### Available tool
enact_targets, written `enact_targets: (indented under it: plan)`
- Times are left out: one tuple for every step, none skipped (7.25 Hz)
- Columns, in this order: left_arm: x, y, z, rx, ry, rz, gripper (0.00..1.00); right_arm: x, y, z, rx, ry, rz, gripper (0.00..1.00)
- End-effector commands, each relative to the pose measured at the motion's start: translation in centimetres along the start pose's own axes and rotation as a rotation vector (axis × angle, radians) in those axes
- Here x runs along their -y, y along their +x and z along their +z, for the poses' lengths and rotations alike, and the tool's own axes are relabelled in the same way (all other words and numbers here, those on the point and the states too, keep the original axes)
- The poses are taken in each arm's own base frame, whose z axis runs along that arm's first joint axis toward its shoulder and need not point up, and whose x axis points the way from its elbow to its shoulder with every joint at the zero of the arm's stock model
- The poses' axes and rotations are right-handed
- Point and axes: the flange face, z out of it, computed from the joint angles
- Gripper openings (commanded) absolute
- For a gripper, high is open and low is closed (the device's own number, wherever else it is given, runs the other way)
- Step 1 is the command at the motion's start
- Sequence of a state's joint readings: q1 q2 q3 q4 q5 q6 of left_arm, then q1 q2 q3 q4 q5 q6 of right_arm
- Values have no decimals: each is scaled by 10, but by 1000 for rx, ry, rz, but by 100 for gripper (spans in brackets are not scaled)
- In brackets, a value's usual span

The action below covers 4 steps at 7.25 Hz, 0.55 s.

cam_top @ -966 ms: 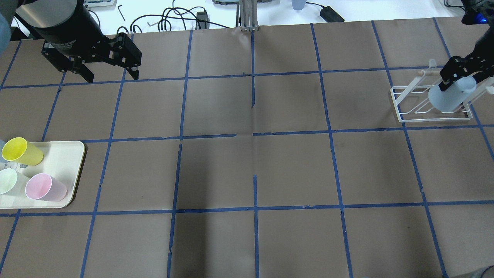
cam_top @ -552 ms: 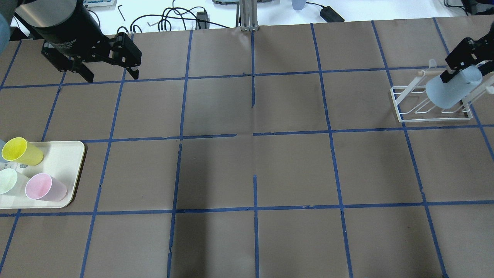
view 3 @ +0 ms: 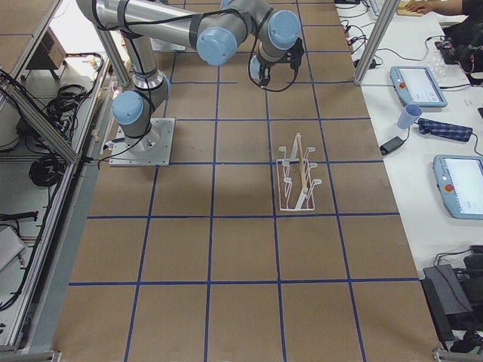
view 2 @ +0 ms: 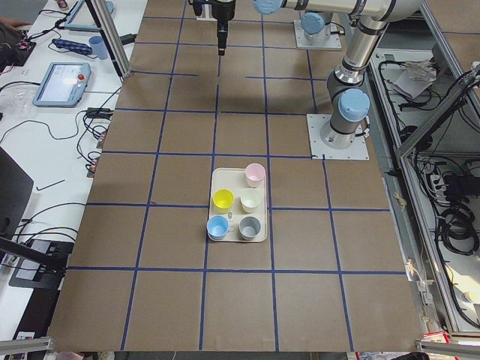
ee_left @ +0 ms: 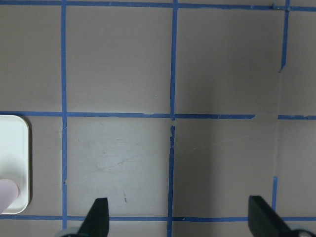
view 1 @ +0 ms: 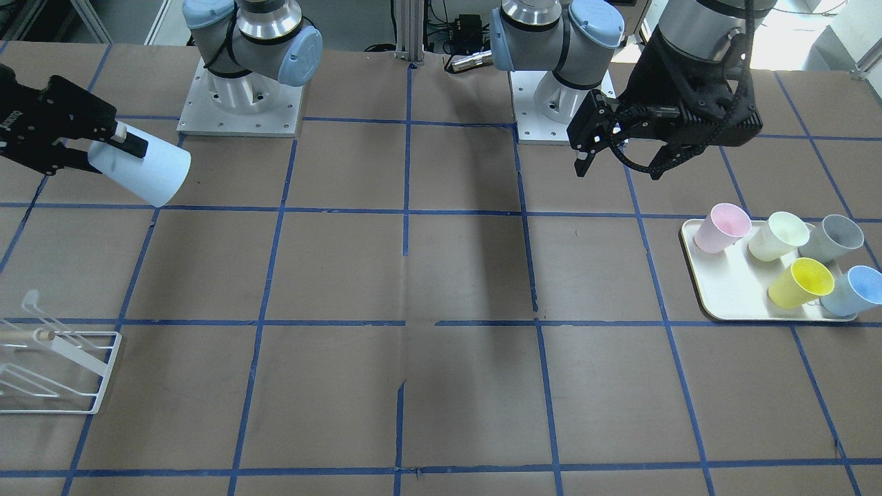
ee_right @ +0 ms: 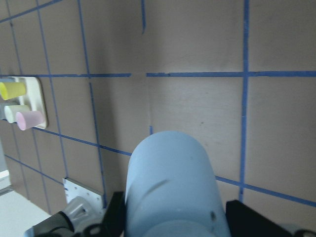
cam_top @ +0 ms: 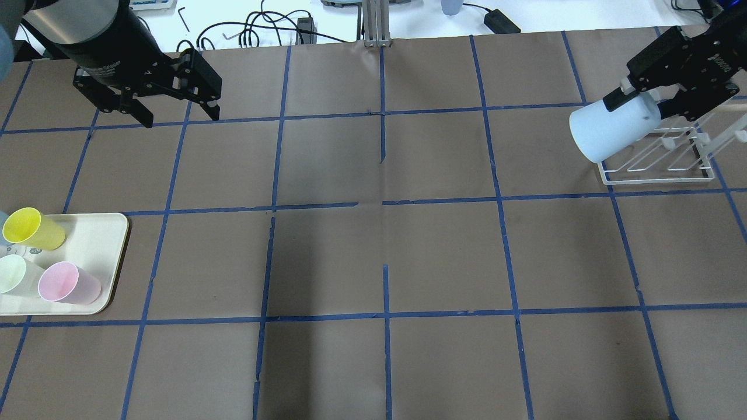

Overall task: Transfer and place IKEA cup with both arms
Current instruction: 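Lift the light blue cup off the rack with the right gripper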

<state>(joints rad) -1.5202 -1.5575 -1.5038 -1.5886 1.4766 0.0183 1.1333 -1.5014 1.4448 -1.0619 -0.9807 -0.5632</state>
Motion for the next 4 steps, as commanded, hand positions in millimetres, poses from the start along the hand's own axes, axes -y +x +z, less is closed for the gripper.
enact_targets:
  plan:
    - [-2,-7,-3,-167,-19,-53,100,-8,-47,27,228,-20,52,56]
    - [-1,-20,-4,-293,-32,-113,100,-8,-61,39,344,-17,91,56]
    - [-3,-26,8,-366,-44,-111,100,-7,-75,48,408,-12,104,56]
    - [-8,-26,26,-473,-64,-110,100,-6,-96,59,496,-9,123,56]
